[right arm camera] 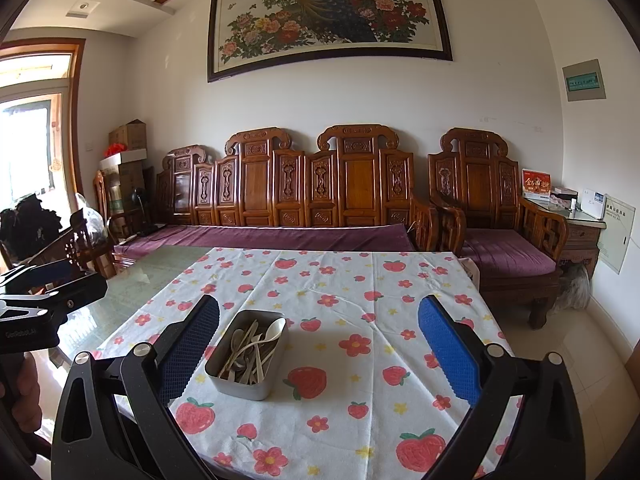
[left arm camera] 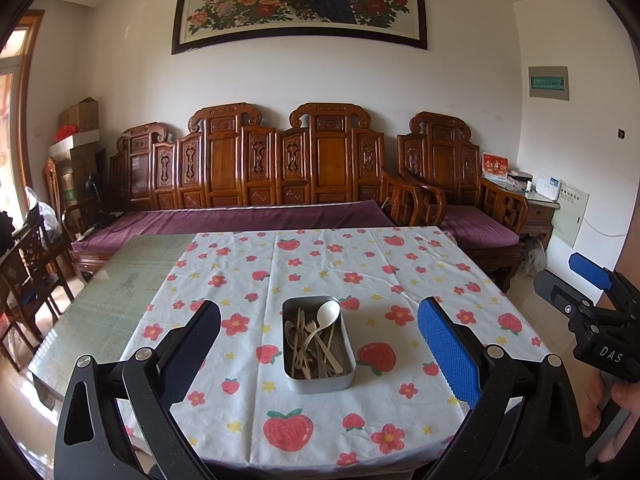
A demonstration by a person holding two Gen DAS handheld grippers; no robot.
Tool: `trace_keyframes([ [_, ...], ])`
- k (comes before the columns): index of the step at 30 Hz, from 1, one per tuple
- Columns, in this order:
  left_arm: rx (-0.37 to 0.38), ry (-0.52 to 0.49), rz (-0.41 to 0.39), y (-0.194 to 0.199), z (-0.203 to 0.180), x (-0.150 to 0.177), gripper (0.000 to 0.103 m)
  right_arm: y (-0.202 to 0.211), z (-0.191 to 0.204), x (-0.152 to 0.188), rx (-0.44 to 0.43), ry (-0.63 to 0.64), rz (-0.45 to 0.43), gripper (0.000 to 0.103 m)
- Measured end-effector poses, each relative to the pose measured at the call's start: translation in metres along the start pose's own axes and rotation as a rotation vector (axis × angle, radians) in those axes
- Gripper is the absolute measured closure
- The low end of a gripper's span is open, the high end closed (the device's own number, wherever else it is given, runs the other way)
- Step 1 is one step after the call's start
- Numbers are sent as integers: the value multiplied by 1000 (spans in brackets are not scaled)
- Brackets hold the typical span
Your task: Organize utensils
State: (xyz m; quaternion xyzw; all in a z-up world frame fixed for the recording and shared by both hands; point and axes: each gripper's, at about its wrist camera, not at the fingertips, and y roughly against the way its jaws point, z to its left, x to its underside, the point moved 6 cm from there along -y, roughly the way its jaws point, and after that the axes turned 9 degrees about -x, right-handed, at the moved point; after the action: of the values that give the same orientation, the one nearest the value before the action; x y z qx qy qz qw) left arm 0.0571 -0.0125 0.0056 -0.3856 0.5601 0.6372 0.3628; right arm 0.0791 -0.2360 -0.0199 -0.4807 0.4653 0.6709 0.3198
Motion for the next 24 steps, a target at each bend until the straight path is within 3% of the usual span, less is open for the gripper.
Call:
trace_keyframes([
  [24, 3, 2, -6, 4, -3, -3, 8, 0, 1, 1, -1, -1, 0, 3],
])
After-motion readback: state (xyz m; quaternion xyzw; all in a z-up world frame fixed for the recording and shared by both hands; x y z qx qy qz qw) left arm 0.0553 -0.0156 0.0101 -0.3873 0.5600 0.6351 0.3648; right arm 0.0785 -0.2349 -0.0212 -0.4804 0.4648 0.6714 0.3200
